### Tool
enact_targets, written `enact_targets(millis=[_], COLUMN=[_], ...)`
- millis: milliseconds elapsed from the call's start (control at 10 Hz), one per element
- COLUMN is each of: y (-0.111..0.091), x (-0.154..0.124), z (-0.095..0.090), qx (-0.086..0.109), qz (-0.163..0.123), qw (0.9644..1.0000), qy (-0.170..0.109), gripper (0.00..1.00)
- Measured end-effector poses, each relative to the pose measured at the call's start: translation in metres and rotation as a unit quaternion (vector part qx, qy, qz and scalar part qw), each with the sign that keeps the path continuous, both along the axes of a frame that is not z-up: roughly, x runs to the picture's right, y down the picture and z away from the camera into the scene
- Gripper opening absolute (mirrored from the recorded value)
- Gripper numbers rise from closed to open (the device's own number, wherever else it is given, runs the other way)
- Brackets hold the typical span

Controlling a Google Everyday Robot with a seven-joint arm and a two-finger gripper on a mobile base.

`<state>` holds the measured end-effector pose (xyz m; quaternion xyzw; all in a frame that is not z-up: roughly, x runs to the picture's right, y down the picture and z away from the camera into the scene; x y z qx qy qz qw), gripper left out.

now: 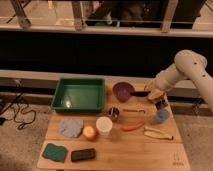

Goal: Wipe red bowl with brush

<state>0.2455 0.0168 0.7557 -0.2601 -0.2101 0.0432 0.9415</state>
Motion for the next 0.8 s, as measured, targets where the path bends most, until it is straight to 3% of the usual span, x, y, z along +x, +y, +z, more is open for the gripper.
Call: enact_targets(millis=[100, 300, 600, 800], y=[0.0, -0.013, -0.04, -0.052], x=[0.0, 0.005, 0.007, 0.008], z=[0.0, 0.004, 0.026, 0.04], qx=[0.001, 0.024, 0.041, 0.041], qz=[0.002, 0.029, 0.048, 0.048], qw=[1.0, 0.9993, 0.9979, 0.9978], qy=[0.0, -0.006, -0.017, -0.018], gripper=[0.0, 0.0, 0.0, 0.0])
